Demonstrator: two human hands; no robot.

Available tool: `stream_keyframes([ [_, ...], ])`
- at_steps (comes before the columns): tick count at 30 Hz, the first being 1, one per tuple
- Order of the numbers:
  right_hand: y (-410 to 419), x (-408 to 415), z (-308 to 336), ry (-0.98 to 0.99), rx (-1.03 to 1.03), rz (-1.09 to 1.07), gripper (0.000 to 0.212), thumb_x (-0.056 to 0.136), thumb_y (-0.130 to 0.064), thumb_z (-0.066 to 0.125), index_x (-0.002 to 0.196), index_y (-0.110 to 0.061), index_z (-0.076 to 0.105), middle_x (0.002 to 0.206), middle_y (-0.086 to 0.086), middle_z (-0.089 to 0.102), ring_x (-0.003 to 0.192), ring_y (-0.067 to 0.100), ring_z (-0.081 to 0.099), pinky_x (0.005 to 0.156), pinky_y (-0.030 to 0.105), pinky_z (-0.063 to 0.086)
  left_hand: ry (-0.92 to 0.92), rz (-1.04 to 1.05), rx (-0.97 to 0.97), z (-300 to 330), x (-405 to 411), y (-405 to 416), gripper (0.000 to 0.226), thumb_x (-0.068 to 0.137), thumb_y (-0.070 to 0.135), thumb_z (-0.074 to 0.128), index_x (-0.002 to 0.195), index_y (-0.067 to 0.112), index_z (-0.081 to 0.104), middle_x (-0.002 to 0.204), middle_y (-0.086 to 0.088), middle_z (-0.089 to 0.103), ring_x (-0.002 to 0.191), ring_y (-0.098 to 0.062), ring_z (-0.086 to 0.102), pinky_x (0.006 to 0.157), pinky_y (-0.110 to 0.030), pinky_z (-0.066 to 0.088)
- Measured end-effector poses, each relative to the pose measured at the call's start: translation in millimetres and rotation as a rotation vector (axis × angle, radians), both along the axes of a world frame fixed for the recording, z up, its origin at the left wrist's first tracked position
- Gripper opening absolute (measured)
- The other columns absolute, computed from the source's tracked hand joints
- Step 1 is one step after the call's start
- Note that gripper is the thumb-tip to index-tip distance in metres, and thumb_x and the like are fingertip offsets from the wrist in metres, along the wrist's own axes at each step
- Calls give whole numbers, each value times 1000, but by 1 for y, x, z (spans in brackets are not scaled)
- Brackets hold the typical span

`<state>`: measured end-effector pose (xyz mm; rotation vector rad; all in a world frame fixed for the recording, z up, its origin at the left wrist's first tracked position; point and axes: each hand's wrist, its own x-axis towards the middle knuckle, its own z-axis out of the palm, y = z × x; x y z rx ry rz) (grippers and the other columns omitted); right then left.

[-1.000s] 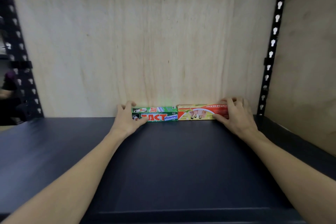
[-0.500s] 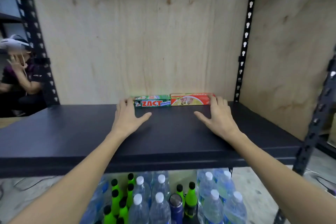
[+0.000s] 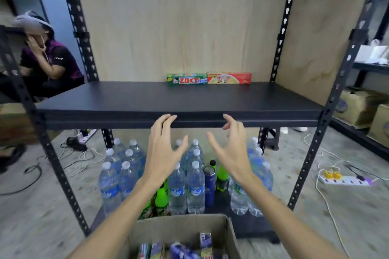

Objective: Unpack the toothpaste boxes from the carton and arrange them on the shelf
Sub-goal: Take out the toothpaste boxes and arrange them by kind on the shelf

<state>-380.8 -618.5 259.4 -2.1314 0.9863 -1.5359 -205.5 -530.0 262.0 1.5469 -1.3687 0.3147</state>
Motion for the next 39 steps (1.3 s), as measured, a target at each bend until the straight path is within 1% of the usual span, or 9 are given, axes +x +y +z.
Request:
stream_keyframes([
  [6, 53, 8, -103, 58, 176, 19, 72, 87, -45, 67, 145, -20, 33, 115, -7, 45, 112, 9, 40, 100, 30, 39, 161, 101, 205, -104, 2, 48, 61, 90, 42, 66, 141, 23, 40, 134, 7, 43, 129, -11, 42, 108, -36, 41],
  [11, 73, 13, -177, 162, 283, 20, 72, 84, -43, 72, 143, -21, 36, 112, -5, 49, 109, 15, 45, 99, 36, 40, 249, 168, 367, -174, 12, 68, 66, 85, 42, 70, 140, 18, 43, 133, 0, 48, 128, -19, 46, 107, -37, 40],
  [16, 84, 17, -241, 290, 408, 31, 77, 85, -43, 71, 147, -18, 34, 121, -3, 50, 112, 14, 44, 97, 29, 35, 365, 215, 522, -236, 19, 82, 70, 86, 48, 68, 144, 21, 39, 140, 2, 45, 129, -16, 44, 107, -35, 37],
  [20, 85, 19, -283, 373, 506, 20, 80, 84, -47, 71, 147, -15, 33, 123, -1, 51, 115, 16, 45, 101, 32, 38, 377, 260, 643, -279, 25, 87, 70, 85, 48, 69, 142, 18, 41, 137, -2, 48, 127, -21, 47, 105, -40, 42],
  [24, 79, 15, -328, 503, 567, -6, 78, 83, -47, 71, 145, -14, 37, 122, 0, 54, 113, 21, 48, 96, 37, 40, 389, 308, 766, -318, 32, 92, 68, 86, 47, 69, 140, 15, 43, 131, -5, 50, 123, -25, 48, 101, -43, 44],
  [27, 76, 11, -360, 669, 602, -31, 75, 83, -48, 71, 143, -14, 42, 121, 7, 58, 111, 28, 50, 92, 41, 40, 437, 348, 887, -347, 32, 98, 68, 84, 44, 71, 138, 12, 45, 129, -10, 50, 122, -30, 48, 102, -43, 42],
  [32, 75, 7, -405, 914, 652, 9, 75, 79, -55, 71, 141, -22, 44, 134, 6, 54, 123, 29, 46, 104, 47, 35, 534, 367, 1058, -389, 29, 110, 67, 86, 46, 70, 133, 6, 44, 129, -19, 48, 122, -34, 45, 102, -41, 38],
  [35, 75, 9, -418, 986, 657, -2, 75, 82, -60, 67, 142, -24, 42, 138, 6, 49, 125, 29, 43, 104, 46, 33, 462, 386, 1118, -402, 26, 109, 64, 89, 50, 65, 134, 10, 44, 133, -16, 48, 124, -31, 42, 104, -40, 37],
  [39, 80, 10, -425, 1010, 717, -60, 73, 86, -63, 60, 146, -29, 35, 135, 11, 46, 127, 30, 43, 104, 46, 33, 393, 401, 1130, -407, 15, 102, 55, 90, 43, 66, 128, 8, 47, 128, -14, 47, 119, -27, 44, 98, -37, 41],
])
